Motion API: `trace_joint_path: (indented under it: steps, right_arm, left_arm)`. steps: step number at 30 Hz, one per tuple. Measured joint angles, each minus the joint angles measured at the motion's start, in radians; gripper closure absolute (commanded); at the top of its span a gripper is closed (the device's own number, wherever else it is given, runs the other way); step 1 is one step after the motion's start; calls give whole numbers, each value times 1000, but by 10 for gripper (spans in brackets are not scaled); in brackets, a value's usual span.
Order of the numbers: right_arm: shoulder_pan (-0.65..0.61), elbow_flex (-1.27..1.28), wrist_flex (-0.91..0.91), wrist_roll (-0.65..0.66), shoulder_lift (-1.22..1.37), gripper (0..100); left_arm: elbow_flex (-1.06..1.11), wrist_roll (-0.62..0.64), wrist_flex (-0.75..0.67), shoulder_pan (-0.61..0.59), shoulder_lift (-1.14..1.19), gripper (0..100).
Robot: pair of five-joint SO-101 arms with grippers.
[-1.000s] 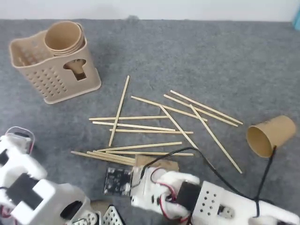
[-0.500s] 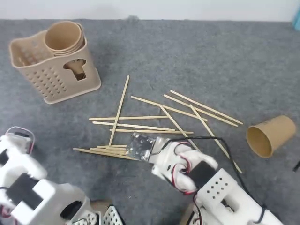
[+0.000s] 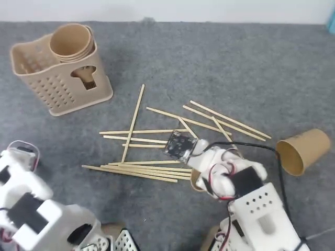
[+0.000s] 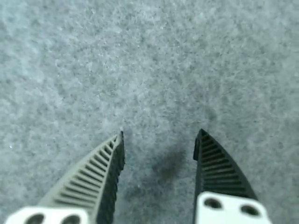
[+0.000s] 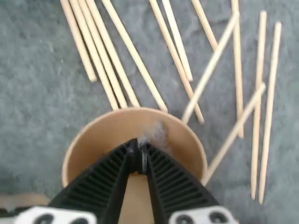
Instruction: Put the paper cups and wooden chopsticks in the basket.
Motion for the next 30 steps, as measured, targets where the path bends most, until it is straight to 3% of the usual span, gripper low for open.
trace_joint_path:
  steps: [14, 20, 30]
  right_arm:
    - [382, -195, 227, 190, 0, 957]
    - [430, -354, 347, 198, -2, 806]
    - [465, -376, 385, 198, -18, 810]
  left_arm:
    - [0, 0, 0, 2, 0, 772]
    - [0, 0, 0, 11, 0, 772]
    - [0, 0, 0, 20, 0, 772]
